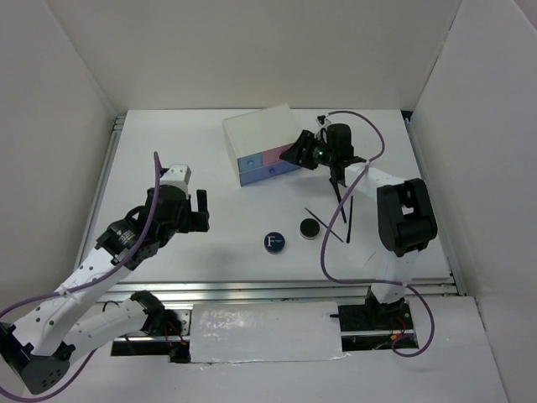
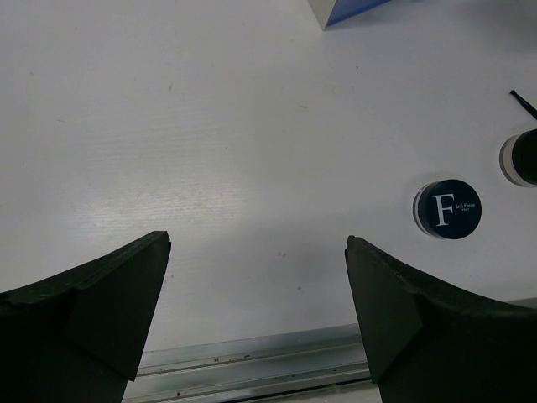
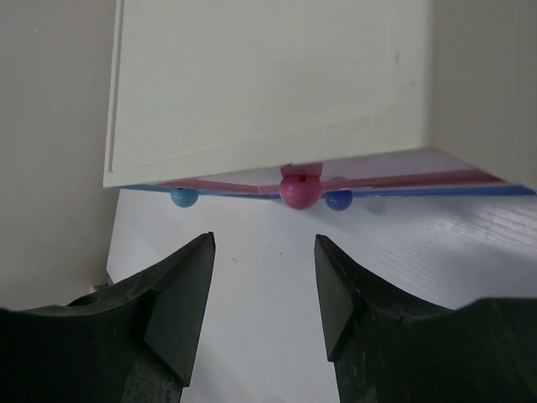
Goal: Organize the makeup
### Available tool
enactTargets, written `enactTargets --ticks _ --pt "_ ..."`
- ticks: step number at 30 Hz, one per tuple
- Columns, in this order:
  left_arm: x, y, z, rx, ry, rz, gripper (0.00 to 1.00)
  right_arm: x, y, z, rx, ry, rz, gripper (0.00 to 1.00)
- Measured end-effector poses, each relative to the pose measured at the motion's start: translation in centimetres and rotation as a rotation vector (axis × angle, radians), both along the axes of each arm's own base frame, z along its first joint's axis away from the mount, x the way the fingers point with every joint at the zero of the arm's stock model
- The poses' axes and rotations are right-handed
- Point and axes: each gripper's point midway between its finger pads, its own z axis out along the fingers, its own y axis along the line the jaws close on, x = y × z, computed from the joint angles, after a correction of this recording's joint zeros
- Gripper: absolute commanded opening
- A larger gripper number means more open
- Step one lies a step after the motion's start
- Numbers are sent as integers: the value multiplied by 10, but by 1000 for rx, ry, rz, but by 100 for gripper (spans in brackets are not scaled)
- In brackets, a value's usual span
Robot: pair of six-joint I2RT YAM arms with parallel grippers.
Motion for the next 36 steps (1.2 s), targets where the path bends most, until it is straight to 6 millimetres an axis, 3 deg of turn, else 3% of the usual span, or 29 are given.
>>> enactTargets --ticks 13,24,36 --pt "0 0 0 -2 0 -3 99 15 5 -33 65 80 64 52" --pt "0 -2 -2 3 9 -10 99 28 9 -9 97 34 81 48" --pt "0 -3 -2 -1 13 -18 99 31 10 -17 113 65 80 24"
